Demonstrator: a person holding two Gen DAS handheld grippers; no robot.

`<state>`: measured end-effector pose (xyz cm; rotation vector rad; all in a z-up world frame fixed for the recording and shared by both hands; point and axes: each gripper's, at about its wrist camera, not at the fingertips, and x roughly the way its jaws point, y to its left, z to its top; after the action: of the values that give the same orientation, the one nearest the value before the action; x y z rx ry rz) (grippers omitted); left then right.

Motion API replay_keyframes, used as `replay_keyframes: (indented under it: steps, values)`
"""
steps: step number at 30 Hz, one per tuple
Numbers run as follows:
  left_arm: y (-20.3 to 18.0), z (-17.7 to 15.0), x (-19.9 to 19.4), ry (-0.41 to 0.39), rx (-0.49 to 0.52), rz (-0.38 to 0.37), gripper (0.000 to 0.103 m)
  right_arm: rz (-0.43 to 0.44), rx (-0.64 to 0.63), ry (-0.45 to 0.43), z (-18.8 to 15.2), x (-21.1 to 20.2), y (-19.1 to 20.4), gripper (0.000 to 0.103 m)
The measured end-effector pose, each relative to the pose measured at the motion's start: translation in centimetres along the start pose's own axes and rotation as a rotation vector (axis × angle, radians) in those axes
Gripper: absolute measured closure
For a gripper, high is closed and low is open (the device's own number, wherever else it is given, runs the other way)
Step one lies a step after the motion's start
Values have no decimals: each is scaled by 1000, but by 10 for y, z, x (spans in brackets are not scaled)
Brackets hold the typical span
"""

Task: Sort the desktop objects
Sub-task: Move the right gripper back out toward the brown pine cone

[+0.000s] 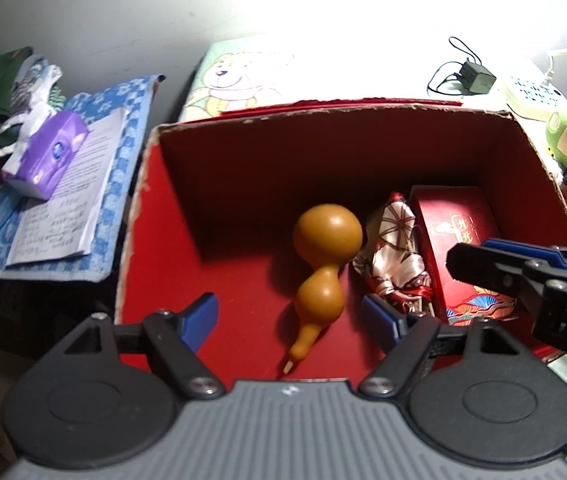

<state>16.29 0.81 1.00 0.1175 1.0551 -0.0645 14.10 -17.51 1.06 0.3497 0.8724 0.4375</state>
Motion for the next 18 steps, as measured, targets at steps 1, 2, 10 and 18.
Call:
replay_keyframes:
  steps: [1,2,10,18]
  values:
    - [1,-1,-3,-4,-10,5,22,0,-10,-6,-1,-1,1,70]
    - [1,-3,-5,-8,-19,8,22,0,-19,-12,-3,-3,2,69]
    - [-1,-16,-33,-65,-79,29,18,58,-39,-65,-12,-25,3,63]
    - [13,-36,-64,-119,-170,52,17,146,-47,-97,-20,-55,-3,63]
